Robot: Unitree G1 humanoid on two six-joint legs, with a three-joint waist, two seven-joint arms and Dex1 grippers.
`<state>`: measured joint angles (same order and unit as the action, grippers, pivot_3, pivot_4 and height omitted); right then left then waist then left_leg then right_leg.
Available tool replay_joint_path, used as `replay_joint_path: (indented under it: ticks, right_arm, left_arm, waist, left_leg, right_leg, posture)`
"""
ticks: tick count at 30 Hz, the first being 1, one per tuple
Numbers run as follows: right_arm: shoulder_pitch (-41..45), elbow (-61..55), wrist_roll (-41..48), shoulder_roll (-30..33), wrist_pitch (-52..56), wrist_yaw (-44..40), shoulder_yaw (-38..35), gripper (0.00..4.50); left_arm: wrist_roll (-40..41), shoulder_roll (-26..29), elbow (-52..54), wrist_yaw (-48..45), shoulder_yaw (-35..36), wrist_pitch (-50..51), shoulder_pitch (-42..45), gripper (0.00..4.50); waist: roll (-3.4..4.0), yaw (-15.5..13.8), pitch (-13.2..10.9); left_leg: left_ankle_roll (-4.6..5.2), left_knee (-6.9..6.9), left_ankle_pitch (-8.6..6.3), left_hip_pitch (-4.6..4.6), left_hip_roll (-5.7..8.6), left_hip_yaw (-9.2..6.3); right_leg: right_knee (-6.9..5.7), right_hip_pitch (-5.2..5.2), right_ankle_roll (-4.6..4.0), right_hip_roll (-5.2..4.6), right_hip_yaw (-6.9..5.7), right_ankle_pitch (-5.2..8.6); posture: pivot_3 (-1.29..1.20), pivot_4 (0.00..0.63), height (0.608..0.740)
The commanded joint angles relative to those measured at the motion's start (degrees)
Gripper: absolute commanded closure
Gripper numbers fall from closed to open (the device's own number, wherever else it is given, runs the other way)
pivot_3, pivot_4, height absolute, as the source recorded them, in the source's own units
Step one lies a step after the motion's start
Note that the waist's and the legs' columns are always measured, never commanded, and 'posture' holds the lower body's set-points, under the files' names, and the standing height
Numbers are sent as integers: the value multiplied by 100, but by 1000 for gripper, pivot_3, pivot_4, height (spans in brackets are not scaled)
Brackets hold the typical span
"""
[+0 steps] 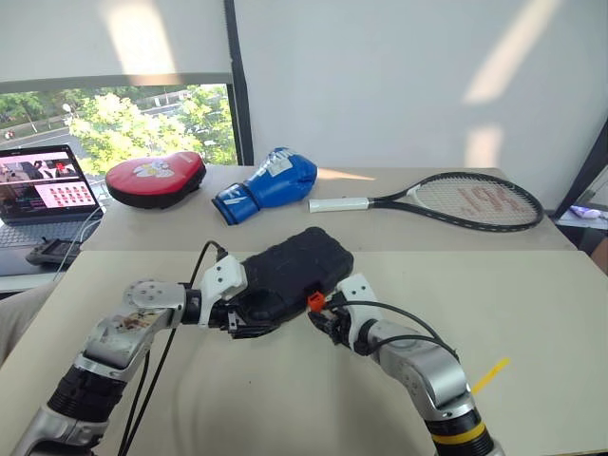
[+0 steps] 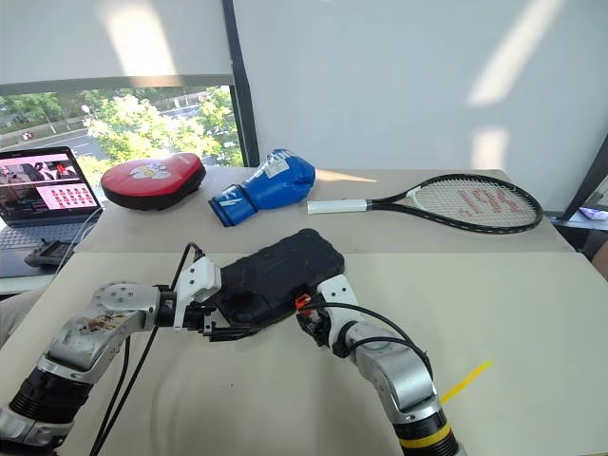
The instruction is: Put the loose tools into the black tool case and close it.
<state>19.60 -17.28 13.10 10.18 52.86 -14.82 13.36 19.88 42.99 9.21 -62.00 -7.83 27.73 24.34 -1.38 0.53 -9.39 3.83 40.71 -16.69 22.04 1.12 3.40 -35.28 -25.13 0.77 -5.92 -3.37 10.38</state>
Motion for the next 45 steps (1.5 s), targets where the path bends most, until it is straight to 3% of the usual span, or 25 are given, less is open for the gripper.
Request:
replay_joint_path:
  ticks: [1,18,27,29,33,36,39,44,45]
  right_arm:
    - [197,-68,-26,-18,-247,-81,-40,3214]
    - [181,-1084,32,478,285,-330,84,3213]
    - [894,-78,-22,565,268,-723,291,3312]
    - [941,-35,63,603,232,-825,137,2309]
    - [707,-646,330,915,572,-1058,-142,1157]
    - [449,-1226,711,1136,965,-1241,-410,1692]
    - [362,-1321,901,1078,1093,-1244,-623,2632]
    - [740,-647,788,804,817,-1048,-563,4368]
    - [852,-393,695,727,669,-1005,-483,4470]
  left_arm:
    - [-75,16,-27,14,-62,105,-111,278]
    - [-123,-32,-112,38,-108,36,-115,278]
    - [-164,-64,-107,33,-158,17,-120,278]
    - [-163,-70,-107,37,-153,16,-121,278]
    - [-167,-90,-97,66,-140,10,-154,278]
    - [-167,-96,-103,82,-137,-10,-177,278]
    - [-176,-124,-133,96,-156,-36,-178,278]
    - [-185,-154,-159,97,-168,-54,-165,278]
    - [-192,-158,-163,96,-170,-60,-165,278]
  waist:
    - [0,0,0]
    - [0,-13,0]
    - [0,2,0]
    - [0,-4,0]
    - [1,-29,0]
    - [1,-36,0]
    - [1,-47,1]
    - [2,-43,1]
    - [2,-41,1]
  left_leg:
    - [0,0,0,0,0,0]
    - [0,0,0,4,2,0]
    - [3,0,-1,-2,1,0]
    - [3,0,-1,-1,0,-1]
    - [4,1,-1,3,2,-1]
    - [8,1,-4,4,3,0]
    - [13,0,-7,2,2,0]
    - [38,1,-21,-2,1,-1]
    - [37,2,-20,-6,1,-1]
  right_leg:
    - [0,0,0,0,0,0]
    - [6,-2,1,-3,-1,0]
    - [1,0,0,-2,-1,0]
    - [-1,1,0,-2,-3,0]
    - [3,1,0,-5,-3,0]
    - [7,1,2,-8,-4,0]
    - [8,3,3,-8,-5,0]
    - [4,5,2,-7,-5,-1]
    - [4,7,2,-7,-5,-1]
  posture:
    - [0,150,740]
    - [0,150,740]
    - [0,150,740]
    - [0,150,740]
    - [0,150,740]
    - [0,150,740]
    - [0,150,740]
    - [0,150,740]
    - [0,150,740]
